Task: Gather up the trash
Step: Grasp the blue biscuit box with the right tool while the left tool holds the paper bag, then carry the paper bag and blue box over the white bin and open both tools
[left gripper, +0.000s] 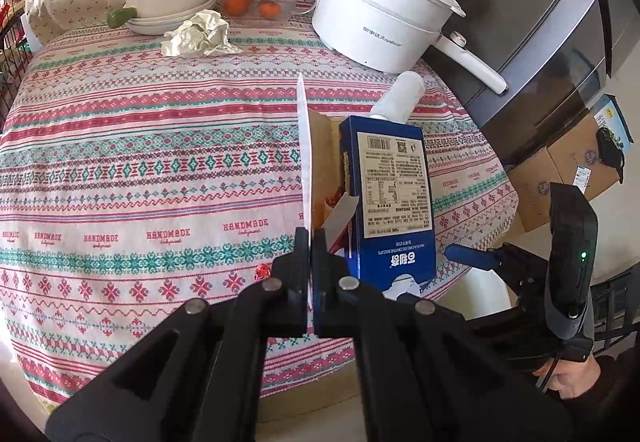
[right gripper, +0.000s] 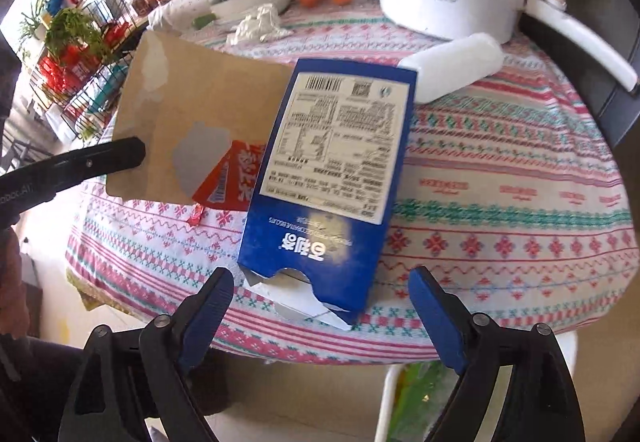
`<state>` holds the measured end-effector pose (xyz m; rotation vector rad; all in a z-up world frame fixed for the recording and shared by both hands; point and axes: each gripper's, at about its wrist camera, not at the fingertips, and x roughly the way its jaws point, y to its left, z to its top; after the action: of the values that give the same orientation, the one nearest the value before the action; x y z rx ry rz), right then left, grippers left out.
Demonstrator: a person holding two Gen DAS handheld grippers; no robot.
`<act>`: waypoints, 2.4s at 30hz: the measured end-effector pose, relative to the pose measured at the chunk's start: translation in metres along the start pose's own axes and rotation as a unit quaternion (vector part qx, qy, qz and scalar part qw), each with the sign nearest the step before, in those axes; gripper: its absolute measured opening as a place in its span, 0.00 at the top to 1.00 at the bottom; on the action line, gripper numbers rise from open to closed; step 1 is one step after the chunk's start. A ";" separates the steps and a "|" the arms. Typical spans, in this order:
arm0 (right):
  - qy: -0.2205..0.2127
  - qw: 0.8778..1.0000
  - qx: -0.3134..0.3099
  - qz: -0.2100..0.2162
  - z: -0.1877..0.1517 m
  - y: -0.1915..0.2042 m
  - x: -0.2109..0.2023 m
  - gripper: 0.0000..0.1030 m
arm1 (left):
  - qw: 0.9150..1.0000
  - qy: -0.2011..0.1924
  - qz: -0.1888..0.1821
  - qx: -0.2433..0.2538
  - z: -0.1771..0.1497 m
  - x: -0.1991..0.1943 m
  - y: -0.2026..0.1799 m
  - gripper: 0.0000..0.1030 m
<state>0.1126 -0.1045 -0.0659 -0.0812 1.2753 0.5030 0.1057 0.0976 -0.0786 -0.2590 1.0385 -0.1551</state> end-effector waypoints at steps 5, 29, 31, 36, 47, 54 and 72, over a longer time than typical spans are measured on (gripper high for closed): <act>0.022 1.000 0.012 -0.010 0.006 0.015 0.021 0.08 | 1.000 0.006 0.006 0.001 0.001 0.005 0.005 0.99; -0.025 0.999 0.038 -0.007 0.010 0.013 0.002 0.18 | 0.999 -0.033 0.014 -0.018 -0.001 -0.028 0.029 0.99; -0.036 0.998 0.044 -0.001 0.009 0.005 -0.012 0.21 | 0.999 -0.045 0.021 -0.016 -0.002 -0.034 0.029 0.99; -0.043 0.997 0.065 0.013 -0.004 -0.018 -0.037 0.74 | 0.998 -0.062 0.030 -0.001 -0.002 -0.042 0.022 0.99; -0.056 0.996 0.068 -0.014 -0.022 -0.050 -0.061 0.78 | 0.996 -0.079 0.023 0.017 -0.001 -0.047 0.002 0.99; -0.076 0.994 0.074 -0.014 -0.034 -0.056 -0.096 0.78 | 0.993 -0.107 -0.015 0.054 -0.003 -0.069 -0.021 0.99; -0.075 0.988 0.100 -0.093 -0.143 -0.112 -0.183 0.78 | 0.970 -0.041 -0.095 0.219 -0.068 -0.042 -0.150 0.99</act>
<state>-0.0068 -0.3091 0.0365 0.0062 1.1515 0.2158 0.0248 -0.0456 -0.0339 0.0374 0.8712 -0.5345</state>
